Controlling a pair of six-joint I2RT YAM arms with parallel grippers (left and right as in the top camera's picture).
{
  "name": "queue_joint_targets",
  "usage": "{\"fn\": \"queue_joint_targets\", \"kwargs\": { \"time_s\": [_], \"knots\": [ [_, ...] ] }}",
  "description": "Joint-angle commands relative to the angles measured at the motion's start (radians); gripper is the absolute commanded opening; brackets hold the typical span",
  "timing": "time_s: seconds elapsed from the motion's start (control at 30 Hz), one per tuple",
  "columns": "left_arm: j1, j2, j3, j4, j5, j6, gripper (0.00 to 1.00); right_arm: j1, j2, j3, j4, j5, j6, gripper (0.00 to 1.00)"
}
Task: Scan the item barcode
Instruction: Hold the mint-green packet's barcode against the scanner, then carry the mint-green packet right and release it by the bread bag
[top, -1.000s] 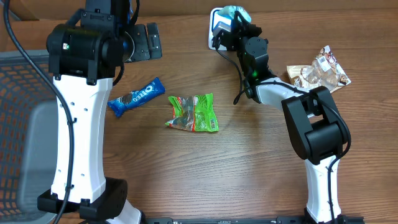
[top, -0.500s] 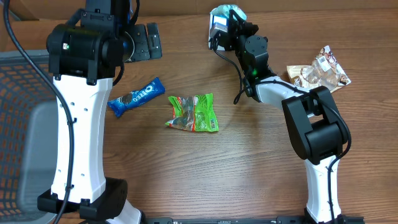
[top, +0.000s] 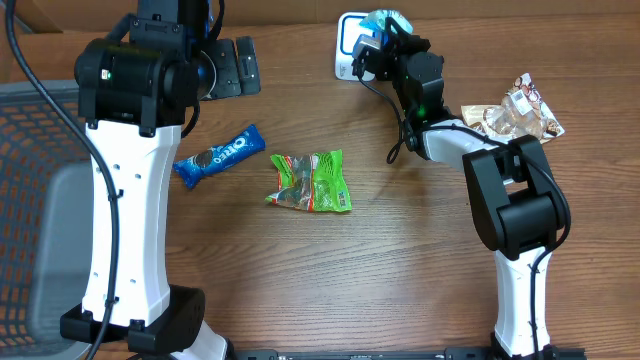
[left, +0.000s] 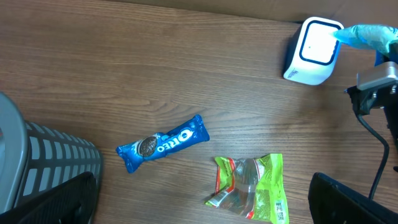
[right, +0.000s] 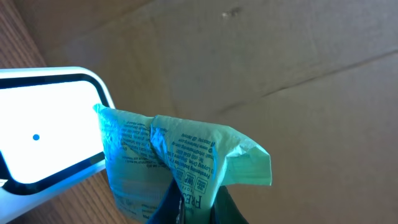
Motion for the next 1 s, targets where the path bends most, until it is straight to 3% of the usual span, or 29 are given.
{"fn": "queue_joint_targets", "kwargs": {
  "time_s": [0.0, 0.33, 0.53, 0.7, 0.8, 0.87, 0.97],
  "knots": [
    [0.0, 0.001, -0.002, 0.003, -0.013, 0.019, 1.0, 0.004, 0.013, 0.033, 0.015, -0.016, -0.001, 0.04],
    [0.0, 0.001, -0.002, 0.002, -0.013, 0.019, 1.0, 0.018, 0.009, 0.032, 0.084, -0.015, -0.054, 0.04],
    [0.0, 0.001, -0.002, 0.003, -0.013, 0.019, 1.0, 0.056, -0.088, -0.007, -0.034, 0.023, -0.052, 0.04],
    [0.0, 0.001, -0.002, 0.003, -0.013, 0.019, 1.0, 0.105, -0.23, -0.019, -0.049, 0.201, 0.07, 0.04],
    [0.0, 0.001, -0.002, 0.003, -0.013, 0.019, 1.0, 0.146, -0.328, -0.019, -0.196, 0.26, 0.131, 0.04],
    [0.0, 0.001, -0.002, 0.002, -0.013, 0.019, 1.0, 0.184, -0.402, -0.019, -0.388, 0.271, 0.206, 0.04],
    [0.0, 0.001, -0.002, 0.002, -0.013, 0.019, 1.0, 0.242, -0.475, -0.019, -0.632, 0.284, 0.447, 0.04]
  ]
}}
